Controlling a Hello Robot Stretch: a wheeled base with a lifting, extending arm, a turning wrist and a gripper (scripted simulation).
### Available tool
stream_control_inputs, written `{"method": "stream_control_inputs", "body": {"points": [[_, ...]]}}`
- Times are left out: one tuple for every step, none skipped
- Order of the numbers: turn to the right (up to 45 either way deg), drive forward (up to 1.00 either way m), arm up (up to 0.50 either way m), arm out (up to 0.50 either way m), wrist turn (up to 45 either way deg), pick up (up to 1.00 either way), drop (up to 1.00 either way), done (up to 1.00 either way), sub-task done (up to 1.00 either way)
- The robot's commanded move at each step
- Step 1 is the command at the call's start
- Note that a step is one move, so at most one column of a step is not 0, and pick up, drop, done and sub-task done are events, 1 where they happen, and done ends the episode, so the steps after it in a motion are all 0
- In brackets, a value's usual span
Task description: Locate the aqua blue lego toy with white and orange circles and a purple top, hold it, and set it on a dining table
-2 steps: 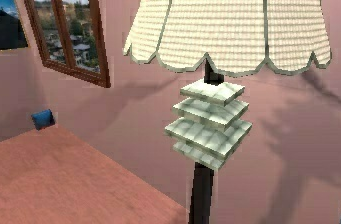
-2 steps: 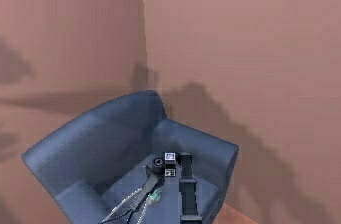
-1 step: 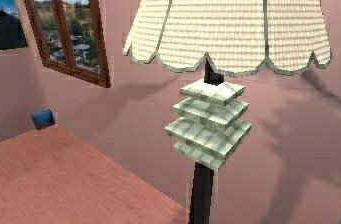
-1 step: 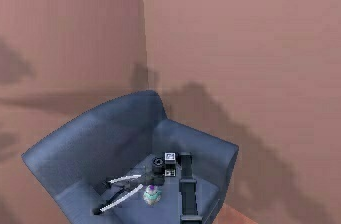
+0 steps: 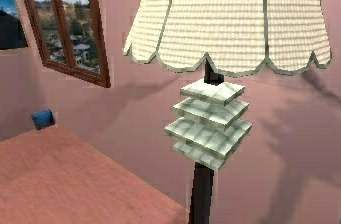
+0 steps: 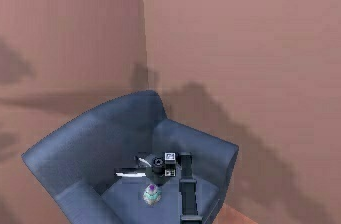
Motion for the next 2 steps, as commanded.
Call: {"method": "stream_control_inputs", "body": {"points": [[0.0, 0.00, 0.00, 0.00, 27.0, 0.00, 0.00, 0.00, 0.00], [0.0, 0.00, -0.30, 0.00, 0.0, 0.00, 0.00, 0.00, 0.00]]}}
